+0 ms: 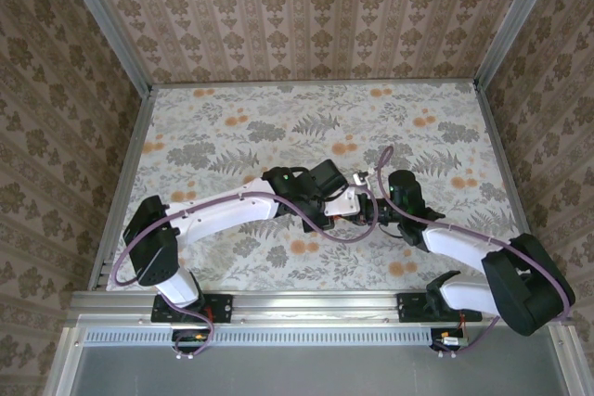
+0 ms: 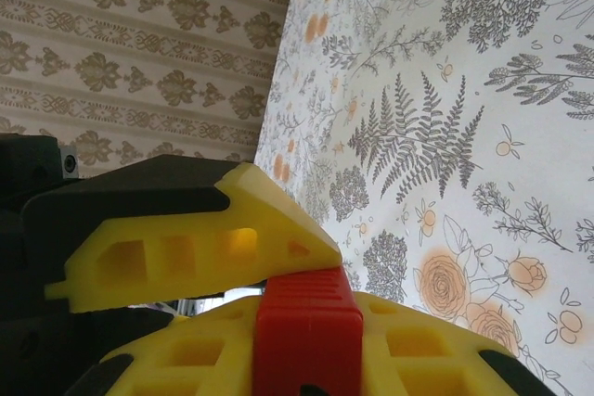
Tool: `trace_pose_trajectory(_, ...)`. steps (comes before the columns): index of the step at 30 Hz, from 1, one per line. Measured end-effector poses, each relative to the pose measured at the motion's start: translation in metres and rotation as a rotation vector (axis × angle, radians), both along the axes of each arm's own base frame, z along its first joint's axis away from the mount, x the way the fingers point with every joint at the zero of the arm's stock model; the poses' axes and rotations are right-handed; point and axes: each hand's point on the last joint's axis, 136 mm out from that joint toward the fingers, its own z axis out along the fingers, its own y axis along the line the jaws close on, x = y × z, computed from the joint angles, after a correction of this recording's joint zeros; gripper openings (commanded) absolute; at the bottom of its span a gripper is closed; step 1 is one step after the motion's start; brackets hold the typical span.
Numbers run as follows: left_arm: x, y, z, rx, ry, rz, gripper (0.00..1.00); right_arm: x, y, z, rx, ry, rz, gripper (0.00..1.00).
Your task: Unlock with the key
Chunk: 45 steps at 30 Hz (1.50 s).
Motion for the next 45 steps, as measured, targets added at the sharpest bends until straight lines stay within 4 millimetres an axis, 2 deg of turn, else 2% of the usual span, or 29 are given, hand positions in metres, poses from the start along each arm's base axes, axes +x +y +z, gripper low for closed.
trace_pose_trajectory(5,0.004,-0.001,0.005,-0.033,-0.013,0.021,0.78,-0.001,-0.005,0.003,-0.025,-0.036,-0.016,0.14)
trace_pose_trajectory(9,0.009,0.011,0.016,-0.086,-0.020,0.071,0.82,0.003,-0.008,0.011,-0.024,-0.066,-0.028,0.13)
trace_pose_trajectory(12,0.016,0.022,0.037,-0.181,-0.029,0.130,0.82,0.009,-0.011,0.014,-0.027,-0.080,-0.045,0.12)
trace_pose_trajectory(15,0.024,0.037,0.059,-0.310,-0.032,0.207,0.77,0.014,-0.015,0.017,-0.027,-0.089,-0.062,0.12)
trace_pose_trajectory(17,0.029,0.045,0.067,-0.404,-0.013,0.261,0.70,0.018,-0.018,0.020,-0.025,-0.098,-0.073,0.13)
trace_pose_trajectory(21,0.033,0.058,0.062,-0.554,0.090,0.368,0.56,0.022,-0.022,0.028,-0.015,-0.131,-0.092,0.13)
trace_pose_trajectory(22,0.036,0.060,0.059,-0.603,0.131,0.399,0.55,0.022,-0.023,0.033,-0.011,-0.150,-0.094,0.13)
trace_pose_trajectory(25,0.042,0.060,0.052,-0.710,0.233,0.451,0.53,0.024,-0.024,0.044,-0.001,-0.194,-0.096,0.13)
trace_pose_trajectory(27,0.046,0.059,0.055,-0.799,0.299,0.473,0.52,0.028,-0.024,0.053,0.007,-0.216,-0.102,0.13)
trace_pose_trajectory(34,0.064,0.063,0.092,-1.092,0.463,0.466,0.46,0.042,-0.025,0.087,0.043,-0.314,-0.121,0.13)
trace_pose_trajectory(39,0.068,0.059,0.113,-1.205,0.559,0.408,0.38,0.050,-0.024,0.089,0.048,-0.319,-0.127,0.12)
trace_pose_trajectory(45,0.068,0.050,0.107,-1.210,0.643,0.384,0.38,0.053,-0.023,0.089,0.051,-0.317,-0.128,0.12)
